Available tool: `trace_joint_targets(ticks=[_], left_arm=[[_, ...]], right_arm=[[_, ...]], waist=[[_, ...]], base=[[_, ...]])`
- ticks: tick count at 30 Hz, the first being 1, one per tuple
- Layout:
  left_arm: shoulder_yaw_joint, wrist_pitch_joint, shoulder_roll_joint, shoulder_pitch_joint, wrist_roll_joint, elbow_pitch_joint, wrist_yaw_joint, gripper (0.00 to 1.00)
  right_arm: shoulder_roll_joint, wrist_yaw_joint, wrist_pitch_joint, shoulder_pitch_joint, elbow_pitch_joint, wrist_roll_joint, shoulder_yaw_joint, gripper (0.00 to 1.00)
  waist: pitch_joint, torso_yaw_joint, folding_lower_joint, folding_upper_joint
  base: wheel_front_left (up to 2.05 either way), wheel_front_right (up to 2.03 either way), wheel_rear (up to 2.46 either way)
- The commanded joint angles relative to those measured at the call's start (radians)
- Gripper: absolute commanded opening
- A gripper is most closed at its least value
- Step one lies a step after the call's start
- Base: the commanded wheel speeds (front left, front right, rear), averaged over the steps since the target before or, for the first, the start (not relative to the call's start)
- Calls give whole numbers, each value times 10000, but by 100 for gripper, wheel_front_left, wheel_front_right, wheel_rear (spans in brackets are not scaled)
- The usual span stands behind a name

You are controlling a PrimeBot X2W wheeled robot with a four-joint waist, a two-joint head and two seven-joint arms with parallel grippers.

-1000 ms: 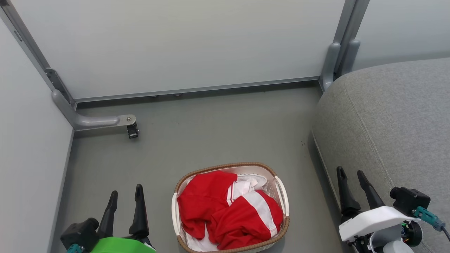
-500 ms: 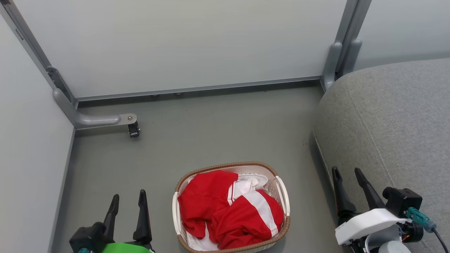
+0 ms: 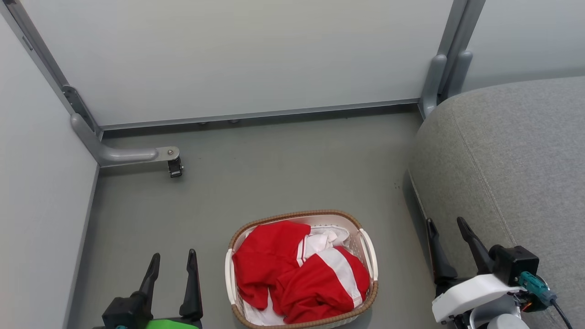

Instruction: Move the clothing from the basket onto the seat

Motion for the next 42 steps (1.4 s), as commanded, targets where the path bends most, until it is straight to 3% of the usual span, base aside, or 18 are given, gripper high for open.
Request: trace_joint_targets(ticks=[1,31,42], left_arm=[[-21,-112,72,161,237,7,73,100],[-91,-166,74,158,487,18,67,100],[-205,-165,72,-360,700,-69,-50,100]], right_arm=[[-66,4,-95,57,-5,-219,18,100],[-70,4,-181,23,37,-413,86,100],[-72,4,-180,-326,-351,-608,-161,100]], waist=[[4,3,0,0],[88,16,0,0],[999,-79,0,0]], base=[[0,0,0],[0,0,0],[0,0,0]])
